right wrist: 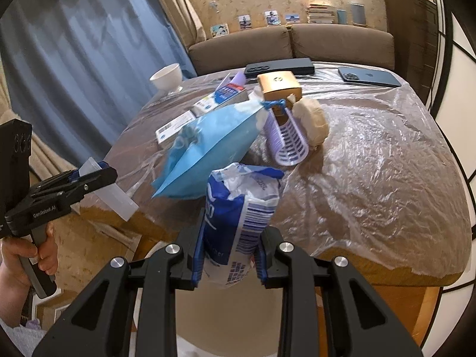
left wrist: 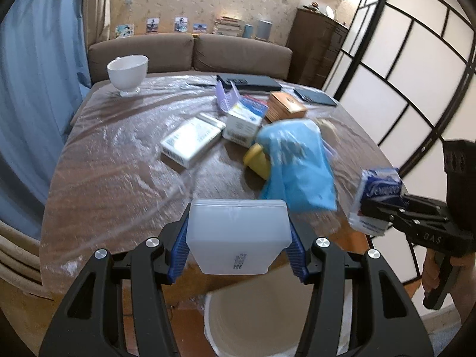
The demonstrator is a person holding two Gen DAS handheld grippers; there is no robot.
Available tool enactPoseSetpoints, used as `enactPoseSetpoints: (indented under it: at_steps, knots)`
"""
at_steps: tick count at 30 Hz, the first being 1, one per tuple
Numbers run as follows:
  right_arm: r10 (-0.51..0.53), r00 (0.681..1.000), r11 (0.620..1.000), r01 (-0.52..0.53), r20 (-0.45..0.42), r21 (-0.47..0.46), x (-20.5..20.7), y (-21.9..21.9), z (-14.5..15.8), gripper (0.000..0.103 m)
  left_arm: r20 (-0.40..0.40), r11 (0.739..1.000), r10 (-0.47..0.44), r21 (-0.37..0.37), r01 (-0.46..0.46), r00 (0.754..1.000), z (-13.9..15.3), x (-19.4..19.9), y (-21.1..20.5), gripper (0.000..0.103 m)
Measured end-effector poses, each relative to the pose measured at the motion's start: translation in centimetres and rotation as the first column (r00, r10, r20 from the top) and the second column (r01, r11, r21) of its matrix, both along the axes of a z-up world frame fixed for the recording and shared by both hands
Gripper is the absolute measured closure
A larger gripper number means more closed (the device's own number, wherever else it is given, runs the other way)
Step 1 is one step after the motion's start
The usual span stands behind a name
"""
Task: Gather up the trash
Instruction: 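Carry the white container and Tempo pack over the white trash bin with both tools, then open the left tool to drop the white container while the right tool drops the Tempo pack into the bin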
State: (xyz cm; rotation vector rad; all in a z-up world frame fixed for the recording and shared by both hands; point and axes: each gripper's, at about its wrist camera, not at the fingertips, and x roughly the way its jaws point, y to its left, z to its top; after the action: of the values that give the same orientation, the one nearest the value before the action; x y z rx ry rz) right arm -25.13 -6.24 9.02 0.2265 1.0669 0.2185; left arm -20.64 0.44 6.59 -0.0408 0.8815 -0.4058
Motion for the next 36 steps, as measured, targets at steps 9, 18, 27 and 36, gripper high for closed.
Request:
enactPoseSetpoints:
  at_steps: [9, 18, 27, 36]
  knots:
    - [0.071, 0.997, 0.997, -0.071, -0.030, 0.015, -1.5, 1.7, -0.2, 0.075, -0.033, 0.995, -0.099, 0.019, 0.100, 0.995, -0.5, -2.8, -1.7, 0.047]
    - [0.133, 0.988, 0.991, -0.132, -0.075, 0.021, -3.0, 2.8, -1.2, 0.075, -0.076, 0.986, -0.164, 0.023, 0.167, 0.983, -1.6, -4.8, -3.1, 0.047]
    - [0.163, 0.979, 0.986, -0.165, -0.124, -0.001, -4.3, 3.4, -3.3, 0.075, -0.130, 0.978, -0.203, 0.027, 0.208, 0.971, -3.2, -5.5, -3.9, 0.047]
    - [0.175, 0.969, 0.983, -0.181, -0.176, -0.019, -4.7, 3.4, -5.5, 0.075, -0.206, 0.973, -0.219, 0.031, 0.230, 0.954, -6.1, -5.5, -4.0, 0.047]
